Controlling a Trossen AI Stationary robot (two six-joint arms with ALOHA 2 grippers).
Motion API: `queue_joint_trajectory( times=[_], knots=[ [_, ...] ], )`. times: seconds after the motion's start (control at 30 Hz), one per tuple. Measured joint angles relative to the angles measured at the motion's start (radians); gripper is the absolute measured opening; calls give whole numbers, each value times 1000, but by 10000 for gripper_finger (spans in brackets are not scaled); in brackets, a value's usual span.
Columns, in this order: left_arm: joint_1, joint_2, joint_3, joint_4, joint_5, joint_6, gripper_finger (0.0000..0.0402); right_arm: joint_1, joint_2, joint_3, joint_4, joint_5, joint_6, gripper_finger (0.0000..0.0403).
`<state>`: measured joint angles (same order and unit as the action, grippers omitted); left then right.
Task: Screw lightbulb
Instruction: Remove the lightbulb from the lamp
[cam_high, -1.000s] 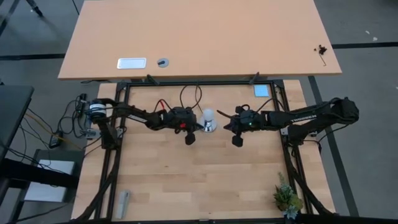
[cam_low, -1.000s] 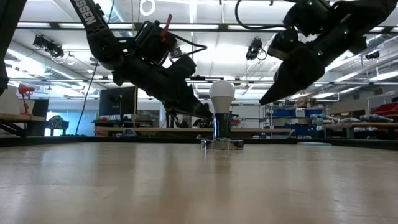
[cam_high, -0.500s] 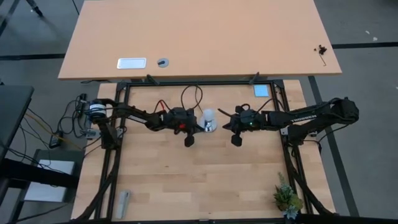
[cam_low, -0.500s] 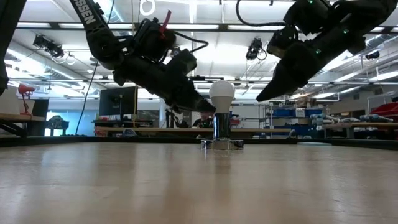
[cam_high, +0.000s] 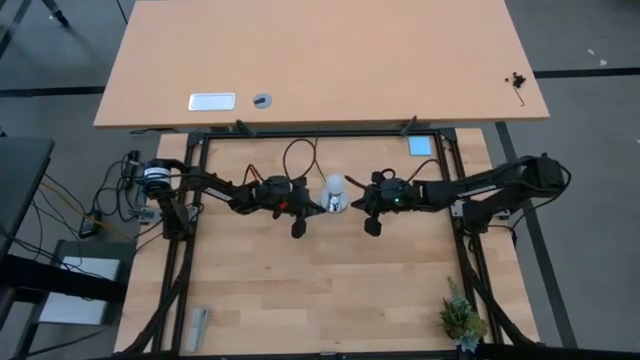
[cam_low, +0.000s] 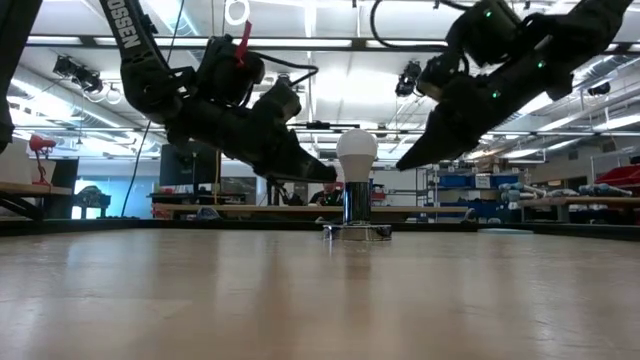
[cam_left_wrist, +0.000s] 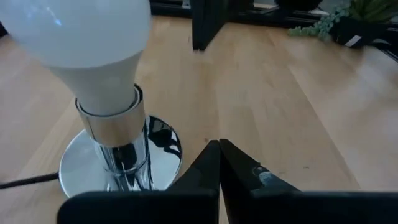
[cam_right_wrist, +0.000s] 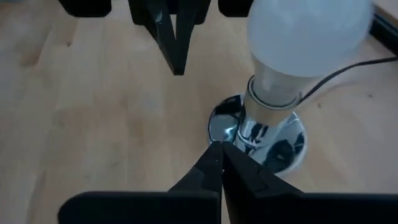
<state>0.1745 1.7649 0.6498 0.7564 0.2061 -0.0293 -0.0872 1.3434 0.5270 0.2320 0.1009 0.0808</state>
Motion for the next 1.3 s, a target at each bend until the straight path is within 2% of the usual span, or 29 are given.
queue_joint_trajectory(
  times=[0.2,0.33,0.57,0.73,1.03,1.3],
  knots=[
    [0,0,1,48,-26,8,10,0,113,0,101,0,17,25],
    [0,0,1,64,-33,3,10,2,144,0,147,0,13,24],
    [0,0,2,63,-60,4,10,17,110,0,150,1,11,10],
    [0,0,2,64,-100,1,10,23,84,0,161,1,19,17],
    [0,1,2,-8,-102,-1,10,47,77,0,171,1,21,21],
    [-3,1,1,28,-102,-1,10,52,77,0,177,1,16,11]
  ],
)
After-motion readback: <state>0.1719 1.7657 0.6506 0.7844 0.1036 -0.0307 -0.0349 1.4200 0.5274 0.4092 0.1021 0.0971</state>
